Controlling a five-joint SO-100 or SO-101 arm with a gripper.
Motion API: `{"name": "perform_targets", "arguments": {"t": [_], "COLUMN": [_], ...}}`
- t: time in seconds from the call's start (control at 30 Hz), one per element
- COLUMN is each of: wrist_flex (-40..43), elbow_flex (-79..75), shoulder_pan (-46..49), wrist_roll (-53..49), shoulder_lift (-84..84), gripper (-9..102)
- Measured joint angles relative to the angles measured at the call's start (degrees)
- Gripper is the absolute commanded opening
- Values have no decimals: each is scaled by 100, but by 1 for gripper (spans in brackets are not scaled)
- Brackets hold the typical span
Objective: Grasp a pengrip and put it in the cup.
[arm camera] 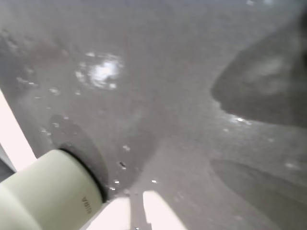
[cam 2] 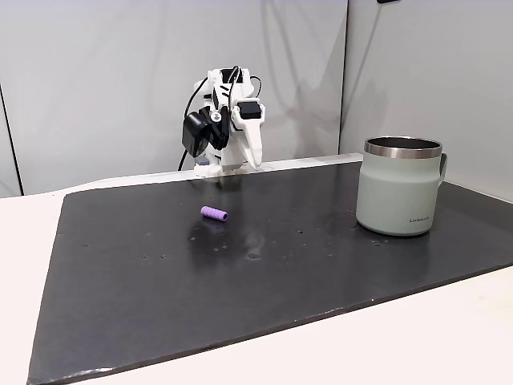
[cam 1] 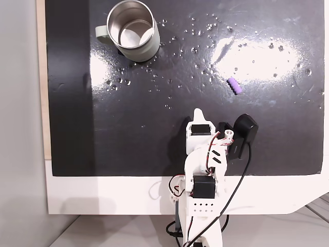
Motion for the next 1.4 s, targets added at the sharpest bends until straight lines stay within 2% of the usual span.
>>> {"name": "perform_targets", "arguments": {"t": [0.17,0.37,0.8,0.97,1.17,1.4], "wrist_flex": [9,123,694,1239,1617,1749], "elbow_flex": [-176,-1169,-3973,-5089,-5994,-6636], "shoulder_pan": [0,53,694,1151,1389,1371], "wrist_roll": [-44,-44,809,1362,2127,2443], "shoulder_lift": [0,-554,-3410,-4772,-5941,-6970], "gripper": [0,0,0,18,25,29]}}
